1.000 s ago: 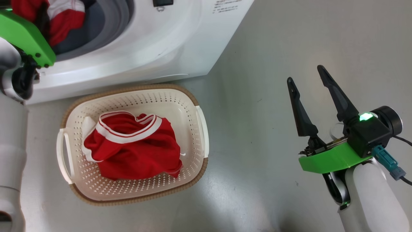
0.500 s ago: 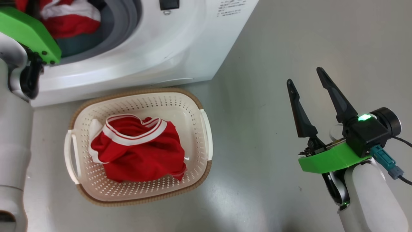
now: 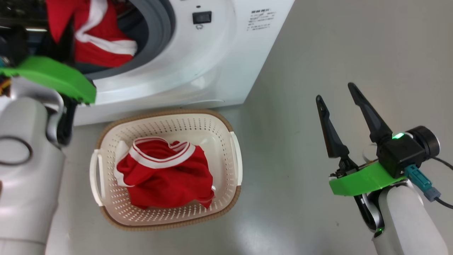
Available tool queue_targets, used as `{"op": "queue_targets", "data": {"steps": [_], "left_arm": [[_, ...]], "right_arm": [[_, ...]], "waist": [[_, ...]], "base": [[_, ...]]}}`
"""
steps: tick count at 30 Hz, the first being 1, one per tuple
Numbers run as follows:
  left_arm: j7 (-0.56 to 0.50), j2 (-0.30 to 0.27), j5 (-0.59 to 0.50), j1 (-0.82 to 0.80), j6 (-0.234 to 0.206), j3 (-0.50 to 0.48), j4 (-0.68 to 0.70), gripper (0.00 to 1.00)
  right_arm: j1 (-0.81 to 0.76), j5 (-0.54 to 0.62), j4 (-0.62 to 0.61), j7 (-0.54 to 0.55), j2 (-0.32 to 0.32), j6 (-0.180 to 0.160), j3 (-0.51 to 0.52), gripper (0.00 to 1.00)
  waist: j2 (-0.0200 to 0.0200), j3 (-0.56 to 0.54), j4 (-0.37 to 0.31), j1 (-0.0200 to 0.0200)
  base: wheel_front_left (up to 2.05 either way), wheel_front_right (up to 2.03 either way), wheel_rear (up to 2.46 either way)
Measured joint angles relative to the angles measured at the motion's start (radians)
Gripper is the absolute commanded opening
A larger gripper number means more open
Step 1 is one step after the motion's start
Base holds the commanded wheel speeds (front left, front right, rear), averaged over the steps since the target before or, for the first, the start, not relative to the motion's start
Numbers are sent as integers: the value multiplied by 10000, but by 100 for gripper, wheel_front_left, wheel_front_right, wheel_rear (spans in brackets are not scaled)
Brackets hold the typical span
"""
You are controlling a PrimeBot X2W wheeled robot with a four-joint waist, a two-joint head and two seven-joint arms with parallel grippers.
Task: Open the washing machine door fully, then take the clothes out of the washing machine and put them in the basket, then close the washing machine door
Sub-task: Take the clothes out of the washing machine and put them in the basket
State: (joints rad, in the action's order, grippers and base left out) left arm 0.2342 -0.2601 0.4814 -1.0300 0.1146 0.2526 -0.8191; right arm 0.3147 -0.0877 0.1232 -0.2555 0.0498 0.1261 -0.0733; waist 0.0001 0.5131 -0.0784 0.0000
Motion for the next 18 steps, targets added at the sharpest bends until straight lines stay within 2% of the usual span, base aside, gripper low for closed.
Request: {"op": "queue_targets", "data": {"steps": [8, 12, 18], "left_arm": [[155, 8, -247, 1673, -318, -105, 1720, 0], [157, 81, -276, 2778, -675, -307, 2932, 0], [184, 153, -353, 4066, -853, -430, 4010, 0]], "right_arm": [[-316, 58, 81, 0, 0, 0, 98, 100], [-449, 56, 96, 0, 0, 0, 109, 100], [-579, -29, 105, 0, 2, 0, 125, 100]], "waist": [[0, -642, 215, 0], [0, -1049, 351, 0], [0, -1559, 469, 0]], "base": [[0, 0, 0], [0, 0, 0], [0, 0, 0]]}}
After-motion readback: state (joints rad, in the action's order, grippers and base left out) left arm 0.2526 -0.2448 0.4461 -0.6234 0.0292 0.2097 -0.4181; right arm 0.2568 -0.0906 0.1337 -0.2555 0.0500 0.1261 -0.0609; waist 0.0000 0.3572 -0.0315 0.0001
